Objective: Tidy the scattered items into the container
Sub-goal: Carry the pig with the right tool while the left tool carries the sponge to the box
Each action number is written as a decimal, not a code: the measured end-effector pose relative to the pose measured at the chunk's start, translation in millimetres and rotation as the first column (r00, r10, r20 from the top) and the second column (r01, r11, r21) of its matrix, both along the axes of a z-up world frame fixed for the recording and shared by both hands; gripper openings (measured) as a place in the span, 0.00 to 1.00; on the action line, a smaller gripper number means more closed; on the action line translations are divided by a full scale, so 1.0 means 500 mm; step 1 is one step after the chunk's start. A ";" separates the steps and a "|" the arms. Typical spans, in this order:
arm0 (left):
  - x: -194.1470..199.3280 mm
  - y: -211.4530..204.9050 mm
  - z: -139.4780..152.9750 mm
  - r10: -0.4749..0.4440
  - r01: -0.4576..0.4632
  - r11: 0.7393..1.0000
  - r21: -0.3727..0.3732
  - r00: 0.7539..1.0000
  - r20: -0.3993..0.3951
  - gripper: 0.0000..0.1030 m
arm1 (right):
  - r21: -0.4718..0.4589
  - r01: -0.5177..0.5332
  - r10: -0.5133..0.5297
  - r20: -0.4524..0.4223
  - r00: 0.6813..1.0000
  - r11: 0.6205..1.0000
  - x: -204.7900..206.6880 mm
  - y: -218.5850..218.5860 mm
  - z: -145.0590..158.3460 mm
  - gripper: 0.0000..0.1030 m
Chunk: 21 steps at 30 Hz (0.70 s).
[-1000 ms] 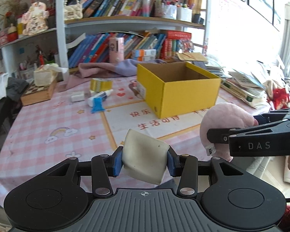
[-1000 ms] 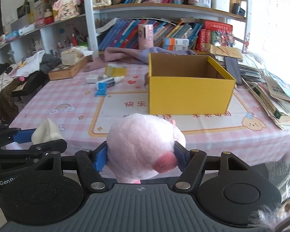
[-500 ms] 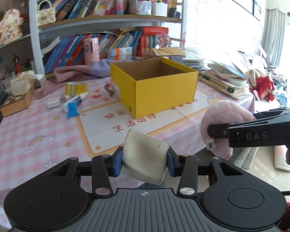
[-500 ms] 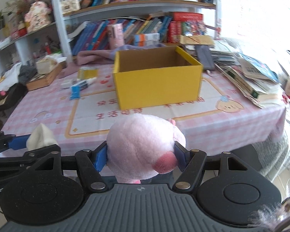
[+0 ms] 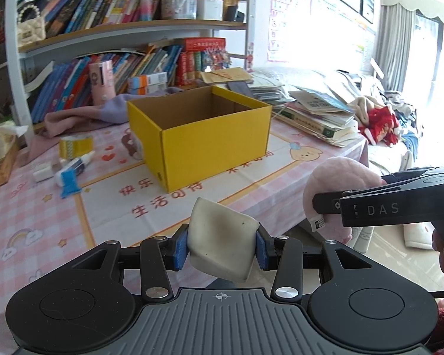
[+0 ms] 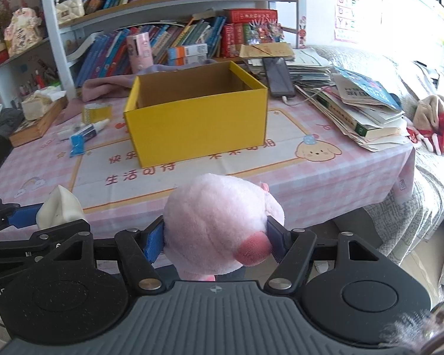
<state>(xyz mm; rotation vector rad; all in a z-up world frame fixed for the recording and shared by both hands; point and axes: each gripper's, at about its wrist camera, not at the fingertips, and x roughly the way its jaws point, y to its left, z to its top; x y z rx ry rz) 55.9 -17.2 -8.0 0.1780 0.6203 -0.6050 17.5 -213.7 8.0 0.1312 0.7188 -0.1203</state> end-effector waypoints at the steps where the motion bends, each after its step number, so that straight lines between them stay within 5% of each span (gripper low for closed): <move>1: 0.004 -0.005 0.000 -0.006 0.006 1.000 0.000 1.000 0.002 0.42 | 0.001 0.004 -0.004 0.001 1.000 1.000 0.005 -0.005 0.000 0.64; 13: 0.074 -0.062 0.017 -0.053 0.054 0.999 -0.004 0.995 0.087 0.42 | -0.057 -0.036 0.041 0.097 0.994 0.998 0.082 -0.028 0.024 0.64; 21: 0.144 -0.098 0.056 -0.006 0.010 1.000 -0.028 0.987 0.161 0.42 | -0.120 -0.090 0.113 0.201 0.973 0.989 0.173 -0.055 0.072 0.64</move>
